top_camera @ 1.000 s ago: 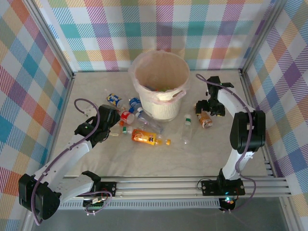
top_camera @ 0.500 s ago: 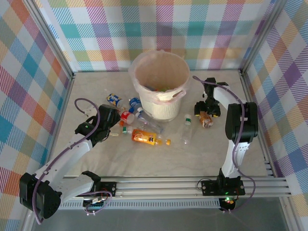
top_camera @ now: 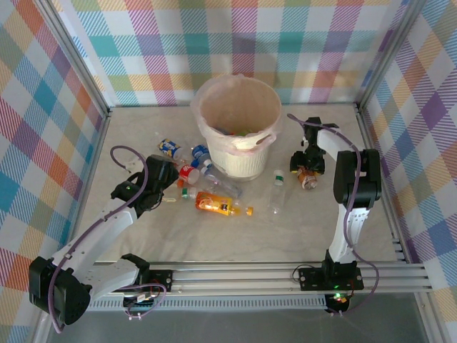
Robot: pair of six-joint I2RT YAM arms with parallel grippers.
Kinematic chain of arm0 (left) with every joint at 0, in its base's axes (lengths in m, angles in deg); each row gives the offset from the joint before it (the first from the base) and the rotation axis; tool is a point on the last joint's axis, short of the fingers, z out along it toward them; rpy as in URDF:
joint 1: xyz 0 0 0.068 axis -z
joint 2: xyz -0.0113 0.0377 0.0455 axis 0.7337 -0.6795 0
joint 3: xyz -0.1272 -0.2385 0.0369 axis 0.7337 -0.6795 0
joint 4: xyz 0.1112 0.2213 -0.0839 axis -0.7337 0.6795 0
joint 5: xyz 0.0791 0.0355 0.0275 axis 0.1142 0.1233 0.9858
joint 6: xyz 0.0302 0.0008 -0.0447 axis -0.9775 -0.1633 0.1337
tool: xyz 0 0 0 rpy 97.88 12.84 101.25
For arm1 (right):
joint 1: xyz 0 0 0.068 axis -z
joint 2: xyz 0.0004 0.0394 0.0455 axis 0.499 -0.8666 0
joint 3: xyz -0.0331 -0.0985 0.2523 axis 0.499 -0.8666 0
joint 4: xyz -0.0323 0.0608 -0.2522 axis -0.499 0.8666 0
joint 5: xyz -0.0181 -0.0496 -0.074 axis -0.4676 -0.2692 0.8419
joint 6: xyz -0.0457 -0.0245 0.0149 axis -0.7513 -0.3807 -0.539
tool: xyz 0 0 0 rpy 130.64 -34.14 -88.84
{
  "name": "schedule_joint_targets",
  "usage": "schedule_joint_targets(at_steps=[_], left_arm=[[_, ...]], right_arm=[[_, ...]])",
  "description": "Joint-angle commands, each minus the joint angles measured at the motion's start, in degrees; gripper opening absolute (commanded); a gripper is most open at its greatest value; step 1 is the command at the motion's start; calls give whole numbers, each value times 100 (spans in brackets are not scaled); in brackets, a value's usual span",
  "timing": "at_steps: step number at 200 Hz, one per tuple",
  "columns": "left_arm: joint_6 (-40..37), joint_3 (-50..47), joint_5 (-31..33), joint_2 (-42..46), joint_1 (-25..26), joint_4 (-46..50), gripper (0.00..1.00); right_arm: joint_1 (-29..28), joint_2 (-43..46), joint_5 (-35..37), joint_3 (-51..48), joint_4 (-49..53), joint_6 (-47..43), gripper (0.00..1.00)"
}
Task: Put the plastic bottles in the bin
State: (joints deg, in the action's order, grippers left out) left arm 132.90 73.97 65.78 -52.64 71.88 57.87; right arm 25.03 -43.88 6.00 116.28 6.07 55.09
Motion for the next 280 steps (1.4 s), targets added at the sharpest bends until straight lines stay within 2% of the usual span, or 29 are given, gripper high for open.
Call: schedule_joint_targets(at_steps=[1,103,192,247,280], left_arm=[[40,-122,-1,-9,-96,10,100],[23,-141,0,40,-142,41,100],[4,-160,-22,66,-157,31,100],[-21,-159,28,120,-194,13,100],[-64,-150,56,123,-210,28,100]], right_arm=[[67,-88,-240,-121,-70,85,68],[106,345,-385,-380,-137,218,52],[104,2001,-699,-419,94,341,48],[104,3349,-1513,-220,17,496,45],[104,4011,-2306,-39,-370,614,44]])
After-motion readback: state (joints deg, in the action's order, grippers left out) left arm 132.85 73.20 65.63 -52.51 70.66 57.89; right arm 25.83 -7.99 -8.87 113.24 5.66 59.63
